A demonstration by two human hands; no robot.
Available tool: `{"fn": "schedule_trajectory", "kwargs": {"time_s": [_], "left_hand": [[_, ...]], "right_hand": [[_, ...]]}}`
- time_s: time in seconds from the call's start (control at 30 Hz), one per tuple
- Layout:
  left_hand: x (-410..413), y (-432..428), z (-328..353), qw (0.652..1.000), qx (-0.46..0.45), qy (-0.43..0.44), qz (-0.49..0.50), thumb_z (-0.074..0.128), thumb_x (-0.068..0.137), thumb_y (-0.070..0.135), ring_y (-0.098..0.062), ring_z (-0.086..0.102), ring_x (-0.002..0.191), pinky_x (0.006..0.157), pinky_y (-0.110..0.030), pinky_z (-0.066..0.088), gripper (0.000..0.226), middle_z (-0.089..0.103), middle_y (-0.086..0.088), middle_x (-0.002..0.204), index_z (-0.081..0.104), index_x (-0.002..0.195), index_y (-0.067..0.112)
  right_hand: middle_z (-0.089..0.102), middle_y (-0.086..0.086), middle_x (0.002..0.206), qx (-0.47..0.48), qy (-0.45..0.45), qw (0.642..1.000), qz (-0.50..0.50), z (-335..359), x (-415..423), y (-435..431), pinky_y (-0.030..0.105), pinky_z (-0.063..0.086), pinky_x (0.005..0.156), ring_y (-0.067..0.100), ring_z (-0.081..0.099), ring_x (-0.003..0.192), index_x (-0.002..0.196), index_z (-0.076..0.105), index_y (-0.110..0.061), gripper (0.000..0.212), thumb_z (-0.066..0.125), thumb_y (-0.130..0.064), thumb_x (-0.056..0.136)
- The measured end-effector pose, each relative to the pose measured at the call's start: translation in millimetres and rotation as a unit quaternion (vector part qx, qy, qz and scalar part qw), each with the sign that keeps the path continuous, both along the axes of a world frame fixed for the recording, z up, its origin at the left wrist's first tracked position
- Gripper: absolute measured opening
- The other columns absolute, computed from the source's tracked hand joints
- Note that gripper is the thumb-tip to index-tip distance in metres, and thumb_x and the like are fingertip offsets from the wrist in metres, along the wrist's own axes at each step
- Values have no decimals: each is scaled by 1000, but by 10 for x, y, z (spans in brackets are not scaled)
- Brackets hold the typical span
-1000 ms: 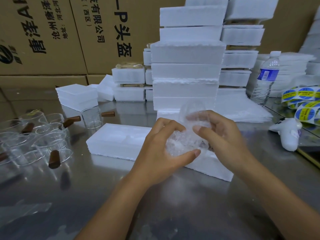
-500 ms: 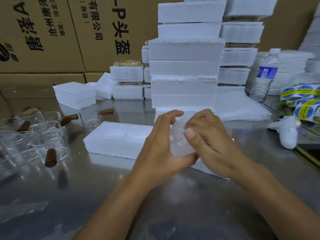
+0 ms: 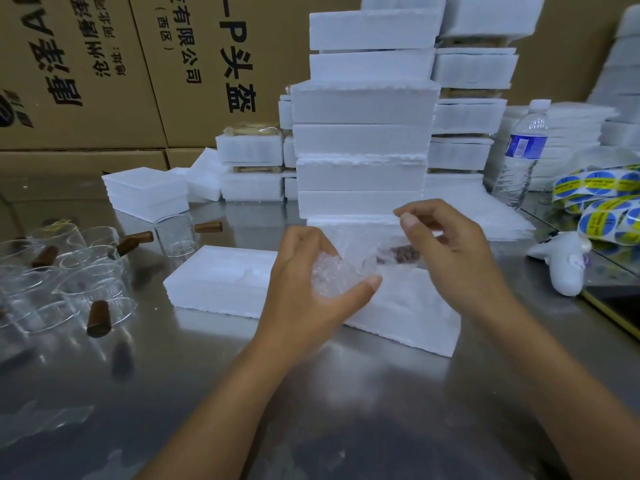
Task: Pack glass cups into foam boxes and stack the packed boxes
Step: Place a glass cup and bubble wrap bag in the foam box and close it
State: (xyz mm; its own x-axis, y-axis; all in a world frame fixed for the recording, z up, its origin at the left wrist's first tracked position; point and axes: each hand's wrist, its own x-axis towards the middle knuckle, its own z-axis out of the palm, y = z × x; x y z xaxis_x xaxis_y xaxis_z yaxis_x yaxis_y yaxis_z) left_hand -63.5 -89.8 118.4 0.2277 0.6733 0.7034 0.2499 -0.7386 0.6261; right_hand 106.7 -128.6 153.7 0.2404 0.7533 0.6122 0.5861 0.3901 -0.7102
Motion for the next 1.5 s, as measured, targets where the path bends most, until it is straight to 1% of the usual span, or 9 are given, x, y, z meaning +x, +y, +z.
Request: {"fn": "schedule_trajectory", "kwargs": {"time_s": [0.17, 0.33, 0.5, 0.63, 0.83, 0.97, 1.1, 1.3, 1.5], "left_hand": [[14, 25, -25, 998, -53, -31, -33, 73, 63, 50, 9, 50, 97, 76, -1, 34, 39, 51, 22, 102, 49, 93, 43], [6, 58, -27, 985, -140, -46, -95, 80, 66, 47, 21, 40, 111, 82, -1, 38, 73, 41, 49, 113, 32, 118, 64], [37, 105, -46, 984, -170, -47, -29, 76, 57, 56, 11, 47, 105, 76, -4, 41, 93, 44, 22, 123, 26, 135, 42], [37, 145, -73, 983, -179, -30, -7, 79, 72, 39, 2, 54, 92, 67, 2, 41, 76, 47, 20, 109, 33, 132, 34], [11, 169, -129, 987, -153, 39, -5, 70, 85, 27, 8, 52, 94, 69, 0, 39, 52, 46, 28, 104, 33, 117, 45], [-18, 183, -183, 988, -110, 109, 27, 63, 89, 27, 3, 47, 96, 74, 2, 34, 39, 46, 20, 109, 42, 120, 38], [-33, 169, -194, 986, -94, 133, 25, 59, 91, 33, 3, 44, 99, 75, 1, 33, 34, 46, 19, 110, 43, 121, 36], [-38, 107, -159, 985, -66, 155, 45, 56, 83, 55, 6, 47, 92, 73, -5, 33, 30, 44, 24, 96, 43, 107, 43], [-29, 135, -164, 984, -33, 159, 75, 62, 82, 52, 3, 44, 96, 78, -12, 35, 28, 40, 22, 102, 52, 100, 33]], "right_hand": [[63, -17, 65, -182, 55, 976, 103, 11, 97, 0, 10, 41, 52, 4, 54, 52, 79, 68, -26, 19, 55, -27, 92], [62, -2, 65, -245, 262, 918, 171, 40, 111, -30, 15, 49, 51, 8, 53, 48, 73, 71, -12, 14, 67, -26, 74], [66, 1, 59, -200, 416, 879, 121, 26, 57, 7, 14, 49, 46, 7, 57, 44, 74, 66, -5, 12, 69, -16, 75], [65, 1, 54, -162, 441, 882, 50, -33, 23, 57, 13, 49, 46, 8, 60, 45, 79, 64, -4, 11, 68, -13, 82], [69, 7, 68, -147, 349, 925, 7, -134, -27, 111, 16, 53, 54, 13, 67, 54, 81, 64, -2, 13, 70, -14, 83], [67, 6, 78, -149, 122, 977, -92, -235, -37, 141, 29, 57, 59, 14, 67, 53, 73, 60, -14, 18, 66, -24, 87], [64, -15, 70, -135, -56, 978, -151, -302, 13, 149, 13, 37, 52, 3, 59, 65, 71, 56, -25, 19, 61, -33, 88], [60, -10, 77, -161, -118, 965, -172, -366, 82, 197, 29, 40, 63, 14, 57, 76, 87, 56, -28, 15, 59, -43, 88], [59, -14, 73, -150, -116, 962, -195, -340, 74, 179, 23, 35, 55, 7, 55, 71, 77, 58, -28, 21, 65, -48, 81]]}}
